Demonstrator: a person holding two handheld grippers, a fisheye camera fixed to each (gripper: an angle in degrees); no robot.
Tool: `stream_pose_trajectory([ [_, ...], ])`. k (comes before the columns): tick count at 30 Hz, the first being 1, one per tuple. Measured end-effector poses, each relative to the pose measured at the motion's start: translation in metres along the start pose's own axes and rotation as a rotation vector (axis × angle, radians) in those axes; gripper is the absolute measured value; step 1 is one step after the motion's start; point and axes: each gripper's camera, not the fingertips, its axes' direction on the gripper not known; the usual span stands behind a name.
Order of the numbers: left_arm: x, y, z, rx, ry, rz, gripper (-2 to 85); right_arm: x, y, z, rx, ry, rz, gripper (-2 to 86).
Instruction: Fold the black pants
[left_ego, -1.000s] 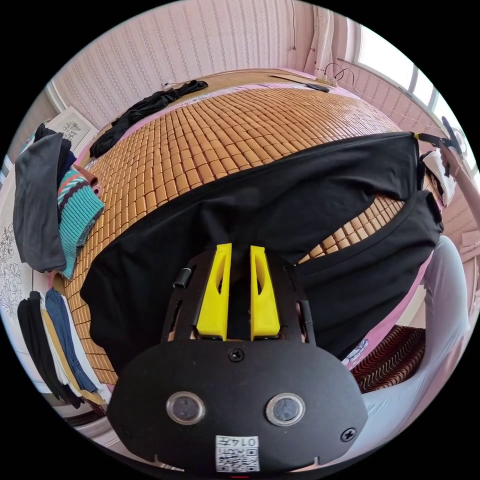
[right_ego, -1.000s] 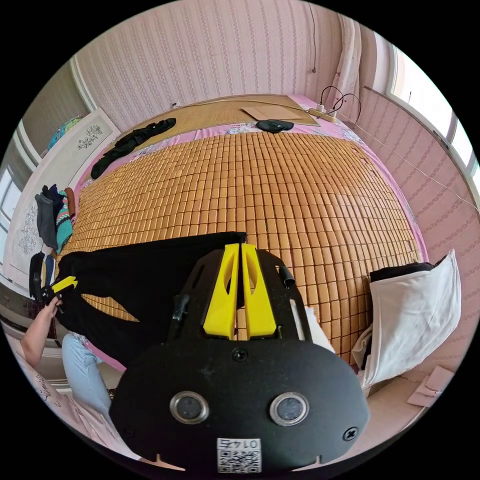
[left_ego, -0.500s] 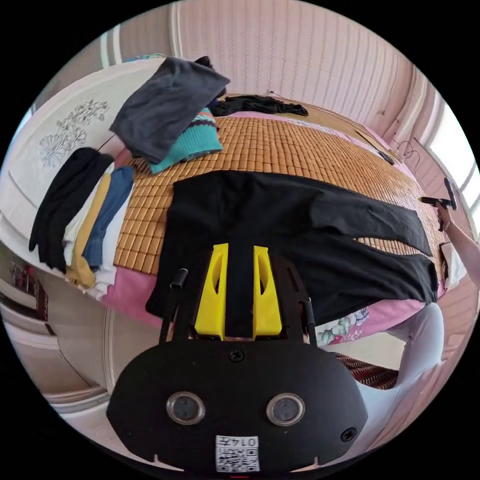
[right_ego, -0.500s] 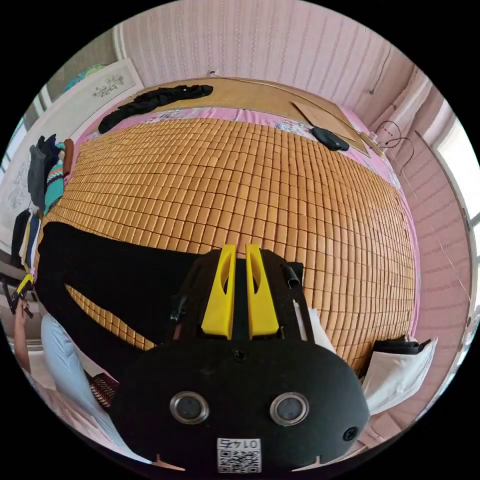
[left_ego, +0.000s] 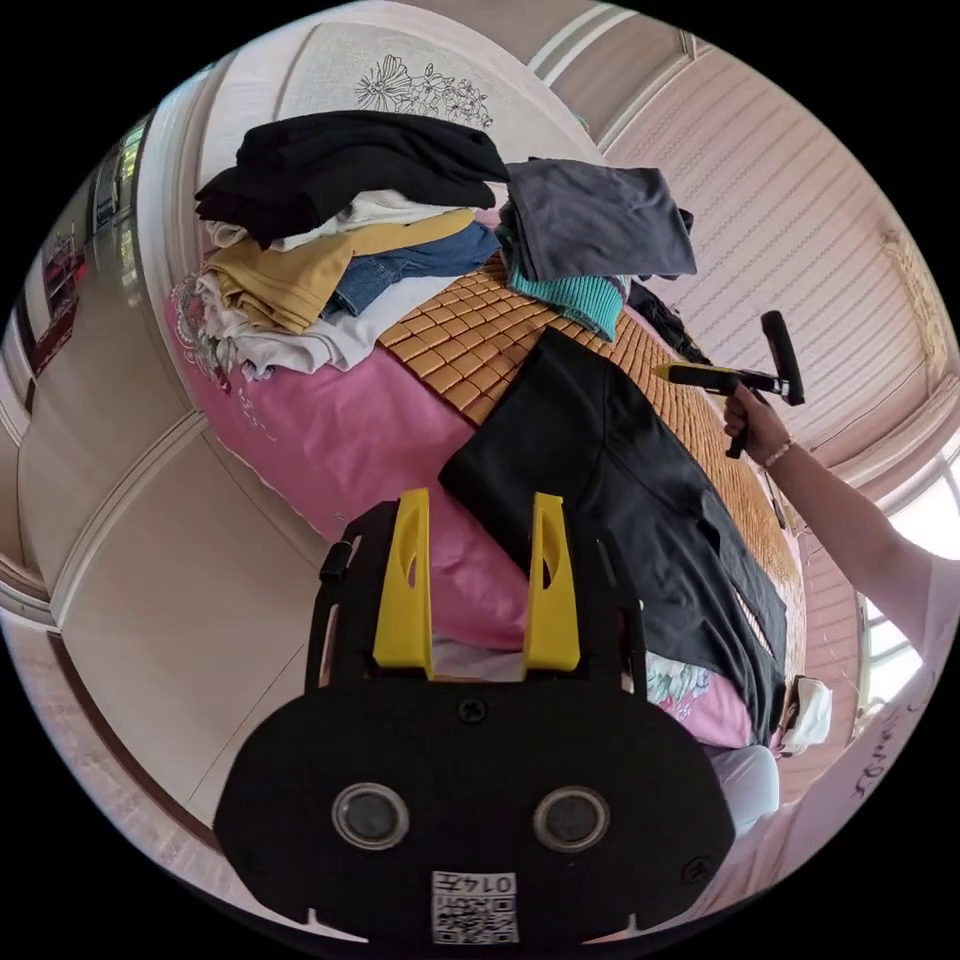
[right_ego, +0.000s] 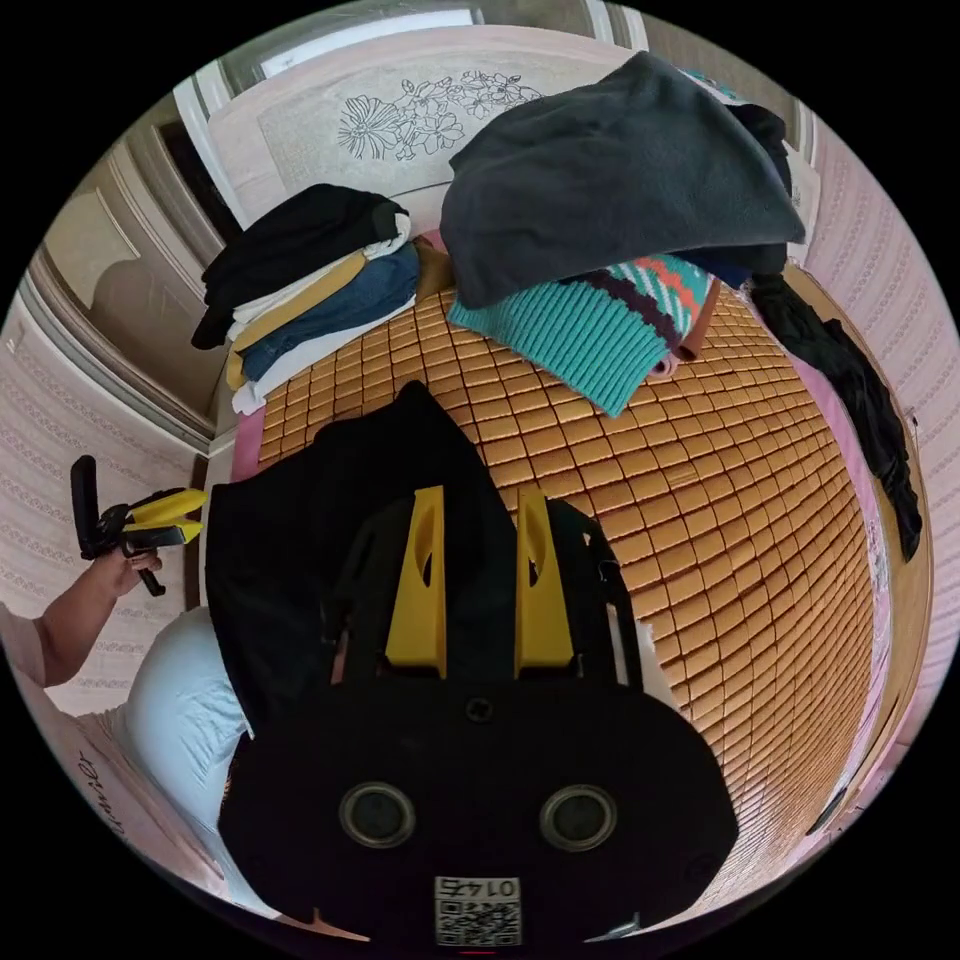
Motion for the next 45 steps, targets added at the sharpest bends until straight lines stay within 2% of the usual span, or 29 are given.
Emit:
stream_pose_trajectory([
  [2,0.0,-0.001,0.01,-0.007,0.025,0.014,12.5,0.0,-0.017,0.032,-0.103,0.02,0.017,10.0],
  [4,0.001,-0.002,0.024,-0.061,-0.006,0.068,3.6,0.0,-0.02,0.045,-0.155,-0.008,0.019,7.5],
  [6,0.0,-0.004,0.016,-0.003,0.011,0.082,0.3,0.001,-0.02,0.039,-0.119,-0.025,0.009,2.9],
  [10,0.002,-0.029,-0.007,0.128,-0.04,0.133,-0.7,0.0,-0.036,0.02,-0.066,0.055,-0.056,-0.1],
  [14,-0.008,-0.06,0.014,0.09,-0.183,0.156,0.0,0.011,-0.054,0.005,0.013,0.029,0.053,1.0],
  [16,-0.015,-0.065,0.02,0.086,-0.242,0.137,3.3,0.016,-0.041,-0.009,0.056,0.026,0.111,1.9],
  [18,-0.011,-0.06,0.01,0.109,-0.269,0.151,5.3,0.017,-0.006,-0.03,0.13,-0.008,0.109,2.8],
  [21,0.02,-0.036,-0.014,0.161,-0.263,0.286,5.6,0.02,0.092,-0.069,0.169,-0.01,0.116,3.9],
  [24,0.075,0.0,-0.016,0.108,-0.161,0.482,5.1,0.027,0.23,-0.113,0.133,0.116,0.258,4.6],
  [28,0.172,0.062,0.016,0.005,0.017,0.737,5.3,0.021,0.454,-0.18,0.053,0.318,0.743,4.7],
  [29,0.187,0.07,0.022,-0.009,0.047,0.77,5.3,0.011,0.514,-0.195,0.043,0.344,0.894,4.5],
  [32,0.258,0.111,0.061,-0.08,0.173,0.91,5.7,-0.025,0.628,-0.216,0.05,0.358,1.156,3.7],
  [37,0.362,0.167,0.126,-0.254,0.344,1.07,6.3,-0.055,0.704,-0.209,0.076,0.349,1.258,4.7],
  [42,0.427,0.198,0.173,-0.314,0.331,1.215,7.0,-0.044,0.739,-0.183,0.147,0.192,1.298,7.0],
  [45,0.448,0.213,0.206,-0.35,0.288,1.261,7.1,-0.043,0.758,-0.169,0.134,0.07,1.314,5.2],
])
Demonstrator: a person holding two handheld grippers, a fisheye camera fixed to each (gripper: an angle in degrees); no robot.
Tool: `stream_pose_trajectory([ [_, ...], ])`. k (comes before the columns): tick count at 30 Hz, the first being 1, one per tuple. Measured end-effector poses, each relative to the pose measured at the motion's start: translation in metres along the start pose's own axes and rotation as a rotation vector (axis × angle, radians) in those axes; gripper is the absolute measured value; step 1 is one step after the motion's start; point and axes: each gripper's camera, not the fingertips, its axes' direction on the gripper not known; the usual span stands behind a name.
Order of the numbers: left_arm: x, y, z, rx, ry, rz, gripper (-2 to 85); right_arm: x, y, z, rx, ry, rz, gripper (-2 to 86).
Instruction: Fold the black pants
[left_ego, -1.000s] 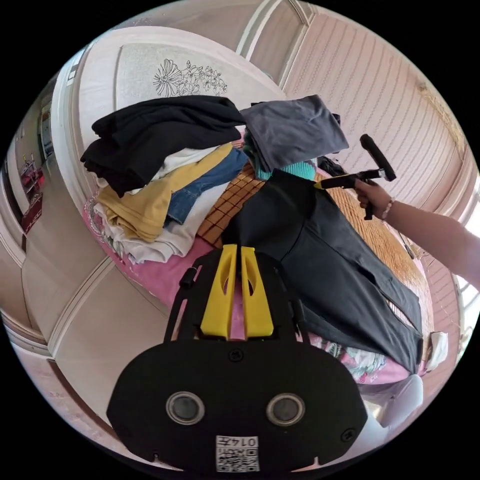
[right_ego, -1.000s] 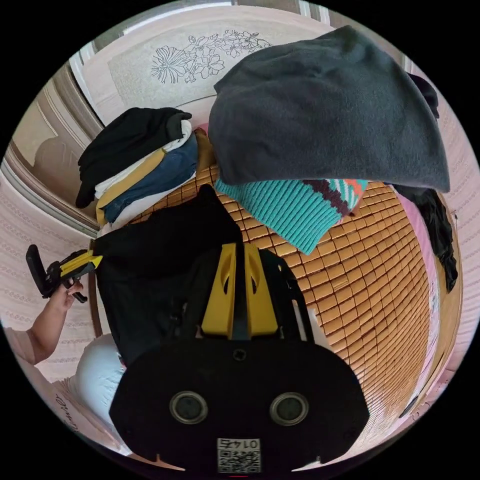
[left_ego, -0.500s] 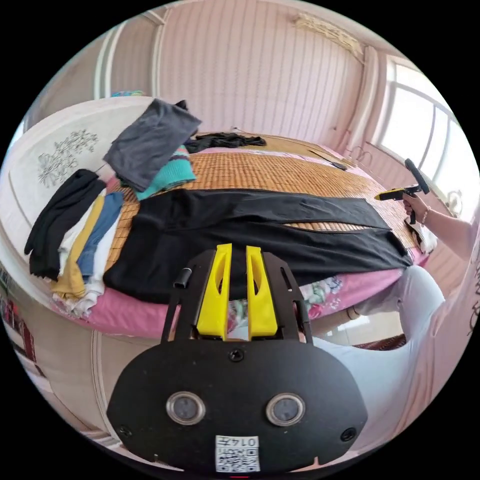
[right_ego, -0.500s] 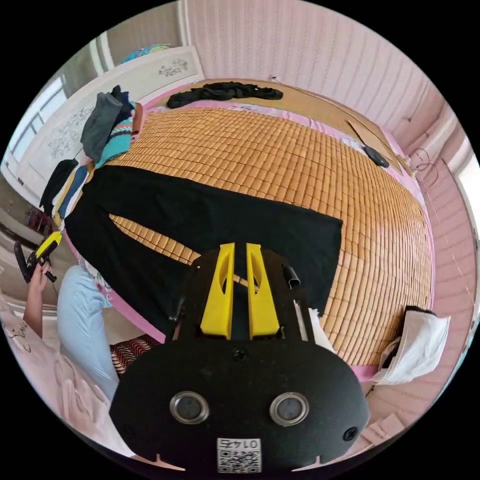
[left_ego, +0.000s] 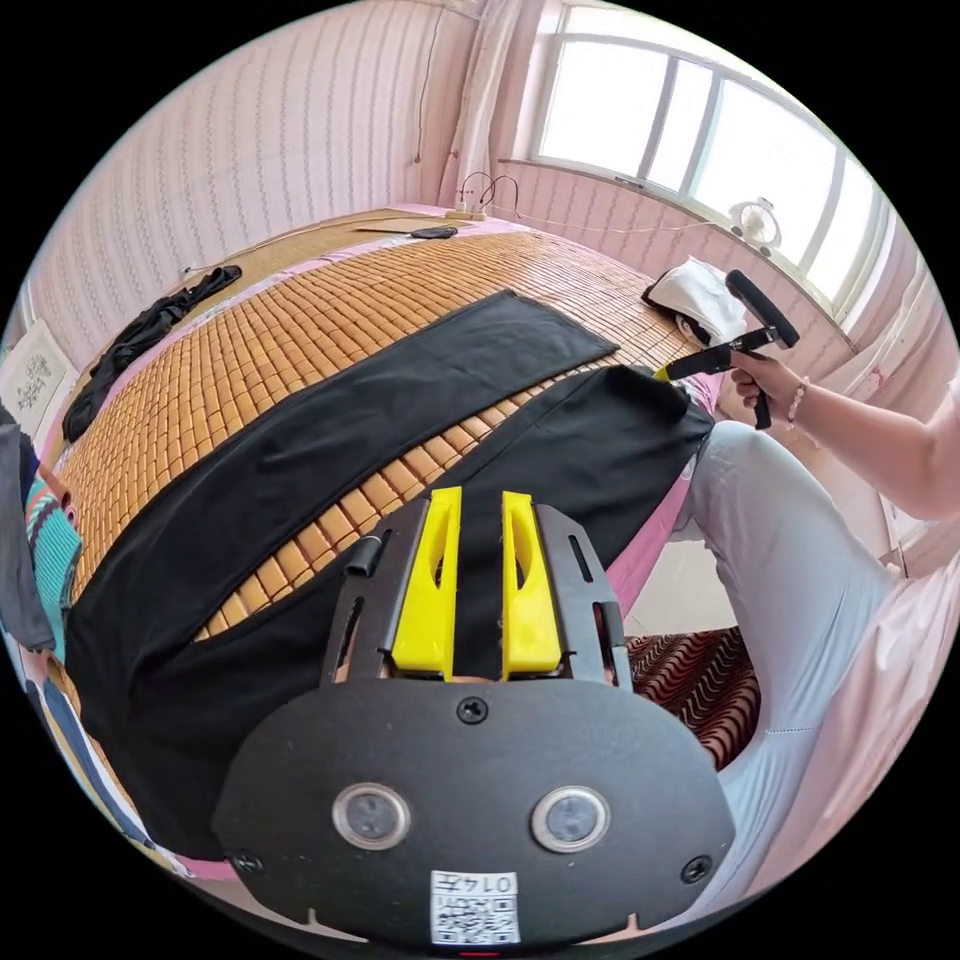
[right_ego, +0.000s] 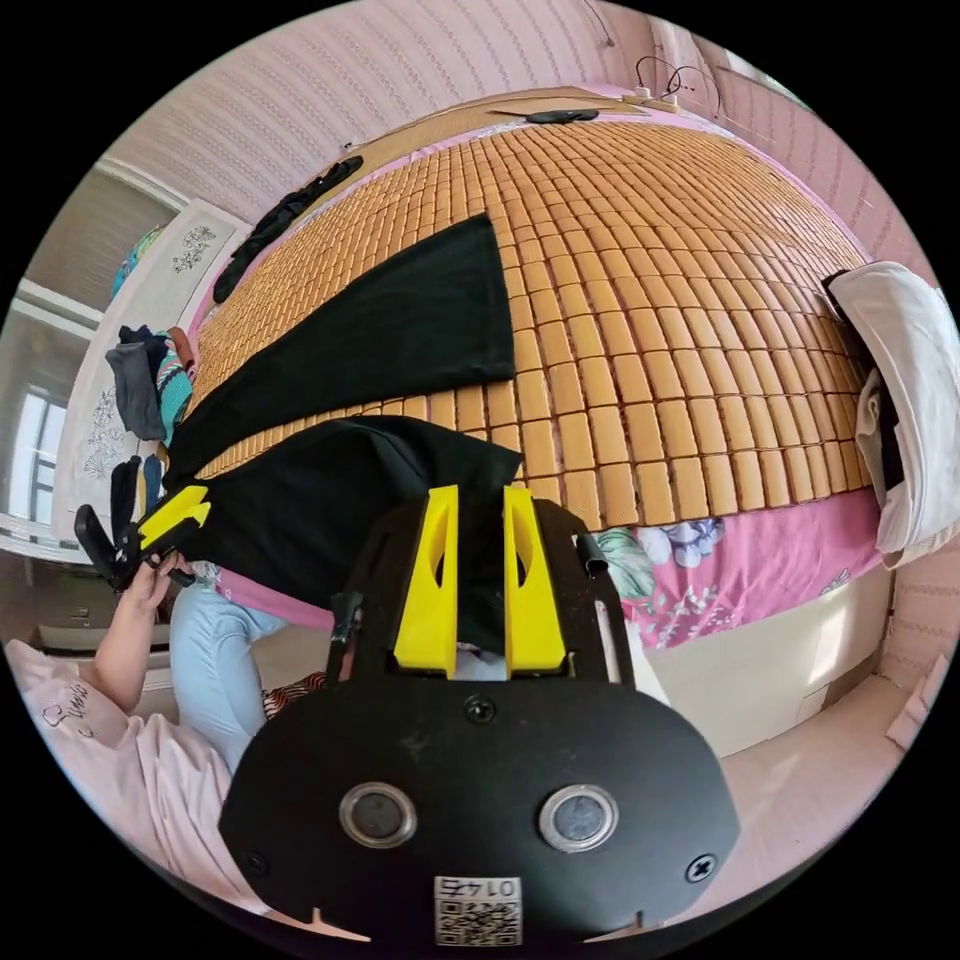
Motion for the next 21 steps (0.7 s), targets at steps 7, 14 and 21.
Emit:
stream_pose_trajectory([
  [7,0.003,-0.026,0.026,0.005,-0.024,0.02,6.9,0.047,0.014,-0.055,0.208,-0.106,-0.016,0.0],
  [14,-0.002,-0.037,0.059,-0.043,-0.023,0.023,7.1,0.081,0.004,-0.053,0.268,-0.162,0.015,4.7],
  [21,-0.006,-0.041,0.097,-0.09,-0.045,0.055,7.2,0.09,0.012,-0.032,0.187,-0.051,-0.024,8.0],
])
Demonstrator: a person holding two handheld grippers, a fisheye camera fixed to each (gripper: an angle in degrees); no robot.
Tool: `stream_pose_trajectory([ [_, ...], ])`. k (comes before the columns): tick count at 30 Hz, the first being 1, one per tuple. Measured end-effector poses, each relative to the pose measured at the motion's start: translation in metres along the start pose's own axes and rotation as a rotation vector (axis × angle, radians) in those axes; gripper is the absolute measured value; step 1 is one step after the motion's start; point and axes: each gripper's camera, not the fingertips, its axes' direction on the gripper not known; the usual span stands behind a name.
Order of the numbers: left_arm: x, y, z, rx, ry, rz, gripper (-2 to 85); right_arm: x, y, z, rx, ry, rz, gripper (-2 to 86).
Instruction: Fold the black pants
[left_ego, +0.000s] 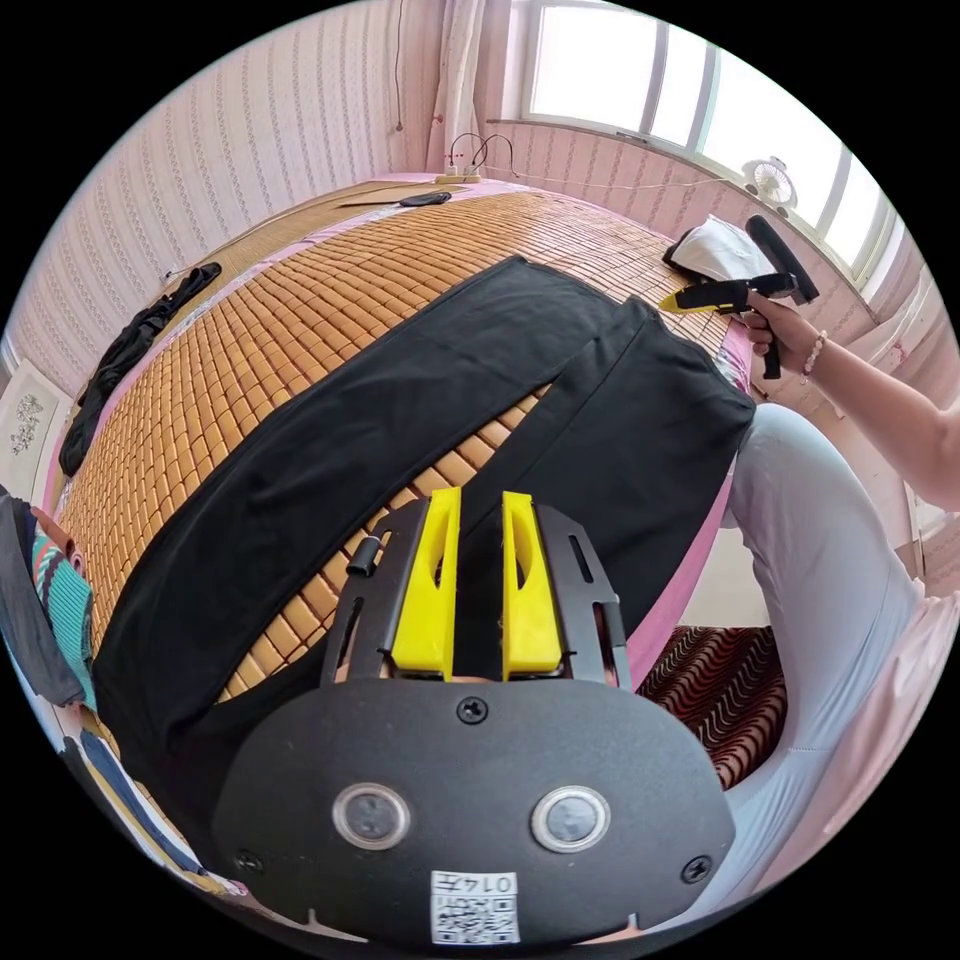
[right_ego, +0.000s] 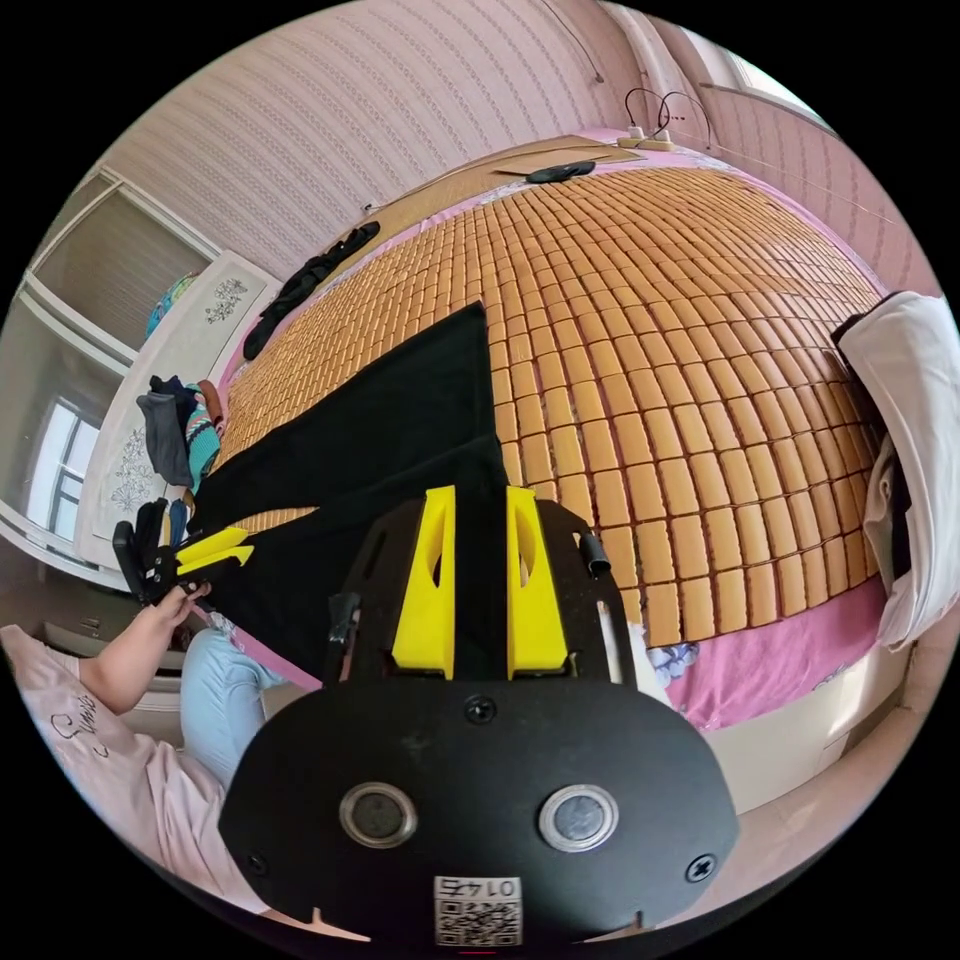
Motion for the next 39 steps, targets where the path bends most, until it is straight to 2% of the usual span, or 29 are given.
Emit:
stream_pose_trajectory([
  [4,0.003,-0.004,0.027,-0.042,0.003,0.068,5.4,0.01,0.001,0.008,-0.028,0.023,0.009,6.5],
  [8,0.004,-0.008,0.033,-0.063,0.013,0.106,0.4,0.015,0.017,-0.019,0.041,-0.053,-0.011,3.9],
  [12,0.009,0.001,0.026,0.007,-0.025,0.176,-0.8,0.017,0.048,-0.063,0.148,-0.135,-0.037,3.1],
  [17,0.006,0.015,-0.015,0.132,0.043,0.227,-1.0,0.019,0.105,-0.129,0.285,-0.236,-0.078,2.0],
  [20,0.002,0.025,-0.048,0.205,0.087,0.313,-1.0,0.003,0.12,-0.169,0.291,-0.249,-0.197,1.3],
  [23,-0.02,0.022,-0.063,0.264,0.154,0.251,-1.0,-0.003,0.104,-0.197,0.264,-0.28,-0.248,1.2],
  [25,-0.038,0.005,-0.047,0.246,0.177,0.135,-1.0,0.003,0.08,-0.193,0.248,-0.294,-0.222,1.3],
  [27,-0.04,-0.013,-0.021,0.169,0.141,0.124,-1.0,0.01,0.052,-0.169,0.227,-0.213,-0.189,1.6],
  [29,-0.041,-0.027,0.014,0.093,0.106,0.121,-1.0,0.019,0.014,-0.115,0.135,-0.095,-0.127,2.5],
  [32,-0.057,-0.041,0.066,-0.045,0.11,0.04,-1.0,0.034,-0.009,-0.06,0.048,-0.098,-0.002,4.1],
  [36,-0.077,-0.047,0.086,-0.06,0.126,-0.029,-1.0,0.038,0.003,-0.053,0.058,-0.085,0.051,7.4],
  [39,-0.081,-0.049,0.094,-0.062,0.122,-0.016,-1.0,0.044,0.029,-0.058,-0.009,0.042,0.077,10.4],
])
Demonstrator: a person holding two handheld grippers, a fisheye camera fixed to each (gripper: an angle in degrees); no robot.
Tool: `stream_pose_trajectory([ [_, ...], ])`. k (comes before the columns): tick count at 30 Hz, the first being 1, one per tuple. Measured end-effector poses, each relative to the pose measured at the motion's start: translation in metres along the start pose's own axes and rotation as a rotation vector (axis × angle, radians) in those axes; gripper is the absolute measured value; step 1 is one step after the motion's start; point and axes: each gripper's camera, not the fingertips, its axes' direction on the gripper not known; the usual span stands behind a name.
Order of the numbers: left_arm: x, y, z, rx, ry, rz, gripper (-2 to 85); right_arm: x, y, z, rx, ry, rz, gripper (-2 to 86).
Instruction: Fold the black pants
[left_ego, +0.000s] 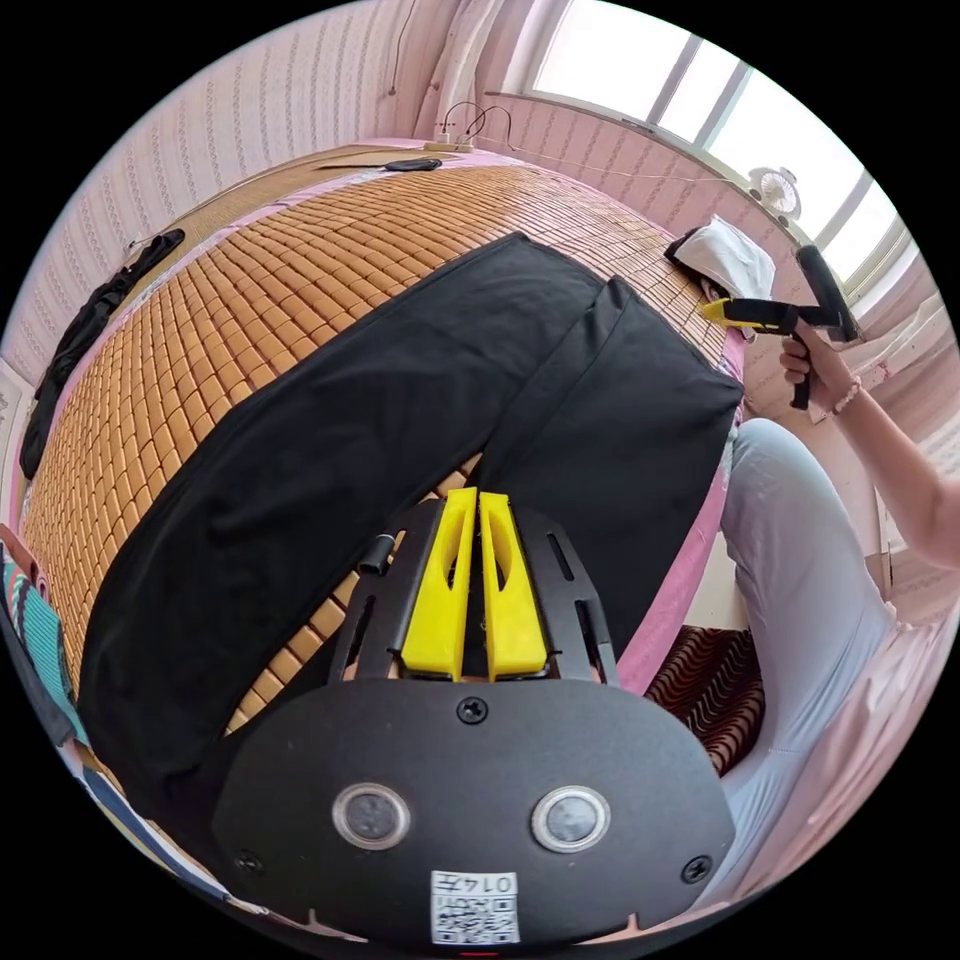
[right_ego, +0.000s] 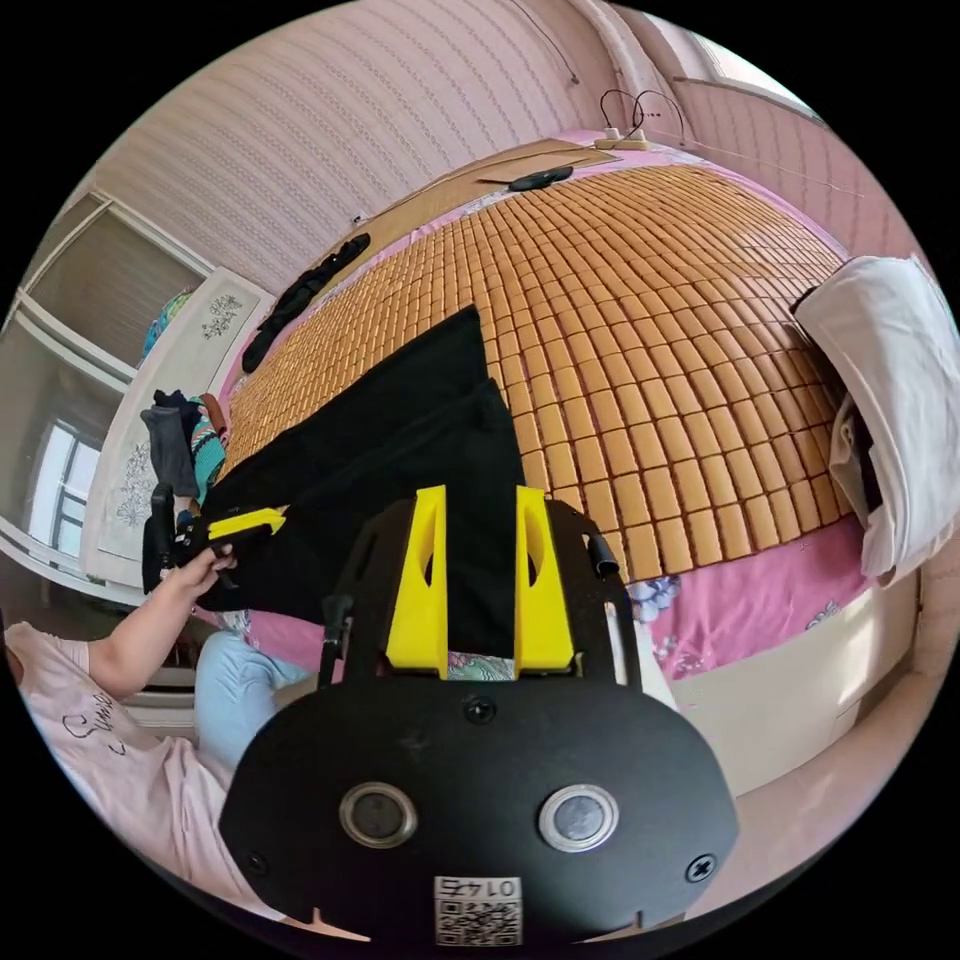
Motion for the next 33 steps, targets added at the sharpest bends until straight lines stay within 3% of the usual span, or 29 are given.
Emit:
stream_pose_trajectory([
  [5,-0.007,-0.002,0.003,0.004,0.013,-0.002,-1.0,0.017,0.034,0.015,-0.172,-0.017,0.09,9.9],
  [8,-0.008,-0.003,-0.001,0.018,0.024,0.001,-1.0,0.017,0.031,0.001,-0.127,-0.083,0.102,3.0],
  [12,0.003,-0.009,-0.016,0.004,0.033,0.075,-1.0,0.014,0.034,-0.028,-0.123,-0.153,0.087,1.7],
  [18,0.013,-0.011,0.004,0.004,0.021,0.105,-1.0,0.012,0.038,-0.028,-0.239,-0.045,0.097,2.7],
  [21,0.008,-0.009,0.0,0.013,0.01,0.078,-1.0,0.004,0.021,-0.029,-0.176,0.087,0.114,9.0],
  [25,-0.02,0.001,-0.03,0.078,-0.053,0.022,-0.9,-0.039,-0.034,-0.021,-0.044,0.127,-0.06,10.0],
  [29,-0.063,0.013,-0.041,0.058,-0.192,-0.07,-0.8,-0.107,-0.104,0.029,-0.035,0.162,-0.316,3.7],
  [33,-0.112,0.03,-0.035,0.049,-0.324,-0.213,-0.3,-0.14,-0.157,0.083,-0.093,0.286,-0.377,1.4],
])
